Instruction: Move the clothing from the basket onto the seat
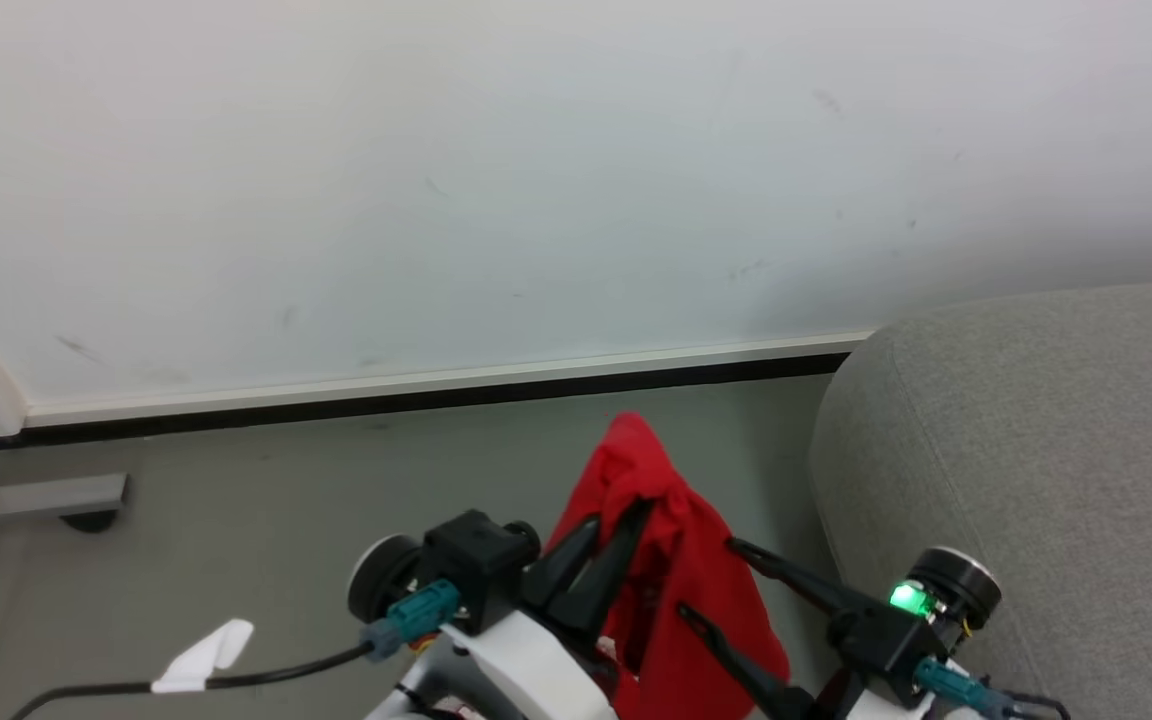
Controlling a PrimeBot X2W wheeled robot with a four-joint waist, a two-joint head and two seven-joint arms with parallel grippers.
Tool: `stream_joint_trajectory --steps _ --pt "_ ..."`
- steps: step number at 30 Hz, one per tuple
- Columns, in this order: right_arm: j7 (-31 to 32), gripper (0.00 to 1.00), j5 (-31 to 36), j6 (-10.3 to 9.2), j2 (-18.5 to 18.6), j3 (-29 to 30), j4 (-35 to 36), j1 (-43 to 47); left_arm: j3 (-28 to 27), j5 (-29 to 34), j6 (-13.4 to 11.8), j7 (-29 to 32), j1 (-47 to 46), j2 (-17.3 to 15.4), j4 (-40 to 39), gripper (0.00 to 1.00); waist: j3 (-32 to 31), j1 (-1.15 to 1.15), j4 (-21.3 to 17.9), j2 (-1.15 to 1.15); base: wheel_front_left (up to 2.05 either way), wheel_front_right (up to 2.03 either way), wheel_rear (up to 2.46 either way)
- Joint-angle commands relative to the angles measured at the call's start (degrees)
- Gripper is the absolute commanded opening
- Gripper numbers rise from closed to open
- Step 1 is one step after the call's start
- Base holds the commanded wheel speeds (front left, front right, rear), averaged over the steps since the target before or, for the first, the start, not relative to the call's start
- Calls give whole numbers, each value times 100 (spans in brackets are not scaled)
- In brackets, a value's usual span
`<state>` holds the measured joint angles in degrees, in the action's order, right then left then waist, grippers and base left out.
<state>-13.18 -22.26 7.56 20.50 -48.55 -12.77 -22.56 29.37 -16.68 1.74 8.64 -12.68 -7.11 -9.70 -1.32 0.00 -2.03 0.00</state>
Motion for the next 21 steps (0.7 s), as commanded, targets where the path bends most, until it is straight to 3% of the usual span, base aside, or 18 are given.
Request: stream_joint_trajectory --steps 1,10,11,12,13,21 --pt "44 100 -232 -14 115 -291 -177 -366 67 -72 35 18 -69 33 -49 0 5 0 55 0 0 0 0" --pt "120 100 -1372 -13 -249 -1795 -1354 -1315 345 -229 143 114 -136 157 -90 0 17 0 167 0 0 0 0" --pt "83 74 -1555 -14 -318 -1917 -1466 -1377 355 -246 151 116 -148 164 -72 0 18 0 180 0 0 0 0" --pt "49 34 -1690 -14 -369 -2007 -1573 -1460 365 -257 155 115 -165 168 -55 0 20 0 195 0 0 0 0" --pt "24 2 -1777 -14 -397 -2100 -1680 -1536 372 -264 154 108 -178 173 -37 0 22 0 209 0 0 0 0" --pt "-194 0 -2306 -14 -528 -2261 -2004 -1738 300 -293 74 46 -168 115 91 0 26 0 231 0 0 0 0"
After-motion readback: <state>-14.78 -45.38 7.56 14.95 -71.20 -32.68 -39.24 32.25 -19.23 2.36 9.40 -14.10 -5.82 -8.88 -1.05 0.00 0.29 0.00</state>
